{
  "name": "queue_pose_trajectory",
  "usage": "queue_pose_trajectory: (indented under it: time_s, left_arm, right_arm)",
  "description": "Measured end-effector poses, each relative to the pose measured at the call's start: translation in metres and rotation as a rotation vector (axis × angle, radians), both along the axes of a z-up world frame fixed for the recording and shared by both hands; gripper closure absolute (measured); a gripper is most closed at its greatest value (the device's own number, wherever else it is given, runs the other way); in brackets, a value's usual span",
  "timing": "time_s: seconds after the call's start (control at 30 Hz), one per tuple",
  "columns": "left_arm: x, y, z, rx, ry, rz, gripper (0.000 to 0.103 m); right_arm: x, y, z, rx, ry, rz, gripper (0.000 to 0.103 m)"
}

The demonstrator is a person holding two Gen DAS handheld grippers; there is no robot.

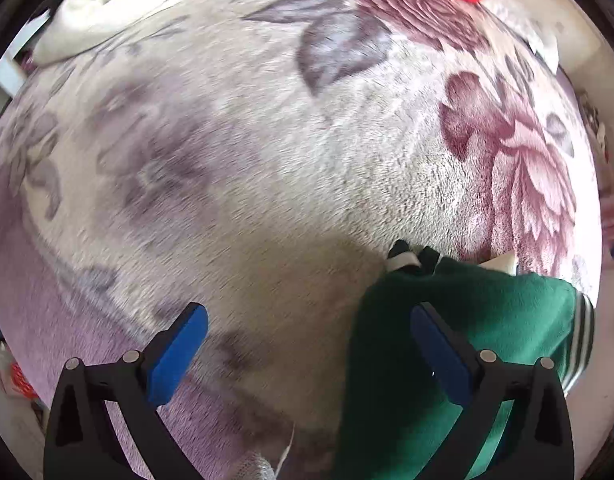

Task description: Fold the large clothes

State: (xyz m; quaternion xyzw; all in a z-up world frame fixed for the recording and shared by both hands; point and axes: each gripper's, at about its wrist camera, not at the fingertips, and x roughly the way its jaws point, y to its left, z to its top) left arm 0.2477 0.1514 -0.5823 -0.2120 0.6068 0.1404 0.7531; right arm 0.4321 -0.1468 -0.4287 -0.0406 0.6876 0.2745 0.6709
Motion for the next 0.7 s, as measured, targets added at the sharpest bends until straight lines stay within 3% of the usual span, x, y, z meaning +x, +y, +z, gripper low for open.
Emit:
queue_pose_trajectory:
  time_s: [0.07,0.17,0.27,0.3,0.33,0.37,0.53,0.6,0.7]
  left_arm:
    - [0.011,-0.006,-0.014,0.02,0.049,-0.021,0.0]
    - [0.021,-0.005,-0.019,0.011,0.054,-0.007,0.0]
    - [0.016,-0.001,-0.02,-0.001,0.049,0.017,0.0]
    - [0.014,0.0,-0.02,-0.004,0.049,0.024,0.0]
    - [0.011,0.0,-0.017,-0.003,0.05,0.028,0.0]
    - [0.01,0.0,-0.014,0.013,0.057,0.028,0.0]
    - [0.018,-0.004,-0.011,0.043,0.059,0.019,0.0]
    - [0.025,-0.006,-0.016,0.029,0.059,0.018,0.0]
    - [0.033,-0.01,-0.014,0.068,0.084,-0.003,0.0]
  right_arm:
    - [0.004,-0.051,-0.014,-0.048,0.02,-0.066,0.018]
    - [-0.028,-0.093,-0.079,-0.091,0.122,-0.169,0.018]
    - [-0.049,-0.106,-0.125,-0.004,0.246,-0.236,0.019]
    - [-0.056,-0.105,-0.133,0.031,0.242,-0.26,0.037]
    - [-0.058,-0.105,-0.135,0.079,0.249,-0.295,0.09]
    - [-0.058,-0.104,-0.135,0.116,0.269,-0.333,0.092]
    - [-0.043,-0.105,-0.09,0.108,0.081,-0.413,0.094]
    - [-0.034,-0.112,-0.098,0.075,0.077,-0.427,0.094]
    - [-0.031,-0.114,-0.124,0.049,0.176,-0.388,0.09]
